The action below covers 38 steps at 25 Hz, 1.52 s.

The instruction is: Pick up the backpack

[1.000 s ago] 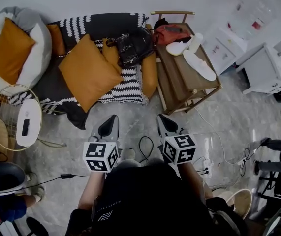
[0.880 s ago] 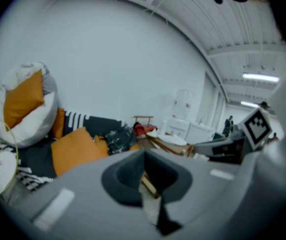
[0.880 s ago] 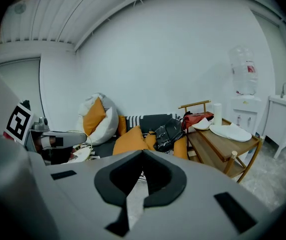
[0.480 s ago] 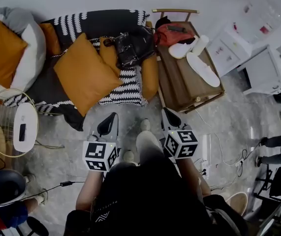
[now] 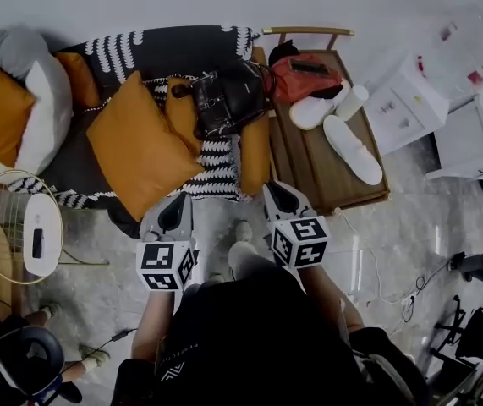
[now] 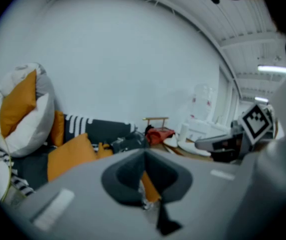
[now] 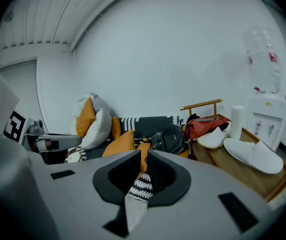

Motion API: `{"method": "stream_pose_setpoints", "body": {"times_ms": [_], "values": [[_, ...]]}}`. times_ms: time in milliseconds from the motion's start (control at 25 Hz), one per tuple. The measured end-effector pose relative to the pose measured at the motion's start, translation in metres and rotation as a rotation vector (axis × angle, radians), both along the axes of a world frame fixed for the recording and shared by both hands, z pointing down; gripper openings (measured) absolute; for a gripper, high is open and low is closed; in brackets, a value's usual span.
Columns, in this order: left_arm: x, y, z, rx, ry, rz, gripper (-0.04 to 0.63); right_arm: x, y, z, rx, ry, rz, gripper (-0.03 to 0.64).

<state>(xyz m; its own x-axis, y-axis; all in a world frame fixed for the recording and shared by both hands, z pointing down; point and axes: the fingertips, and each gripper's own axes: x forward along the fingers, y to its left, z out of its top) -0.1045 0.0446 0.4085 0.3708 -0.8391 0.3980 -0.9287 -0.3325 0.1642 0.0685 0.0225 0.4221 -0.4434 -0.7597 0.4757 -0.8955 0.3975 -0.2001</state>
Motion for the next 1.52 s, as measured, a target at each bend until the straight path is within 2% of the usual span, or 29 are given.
{"method": "stream_pose_setpoints", "body": {"times_ms": [480, 680, 840, 1080, 1520], "values": [[0.028, -0.079, 0.013, -0.025, -0.042, -0.043, 0.014, 0.024, -0.086, 0.024, -0.038, -0.027, -0.055, 0.084], [0.04, -0.095, 0.02, -0.037, -0.071, -0.03, 0.014, 0.03, -0.112, 0.034, -0.044, -0.028, -0.036, 0.126], [0.045, -0.115, 0.025, -0.051, -0.067, -0.014, 0.02, 0.03, -0.133, 0.04, -0.04, -0.02, -0.019, 0.152], [0.055, -0.157, 0.038, -0.073, -0.062, 0.037, 0.039, 0.032, -0.162, 0.055, -0.06, -0.007, 0.018, 0.204], [0.053, -0.248, 0.074, -0.165, -0.07, 0.174, 0.054, 0.032, -0.246, 0.109, -0.164, 0.016, 0.183, 0.216]]}}
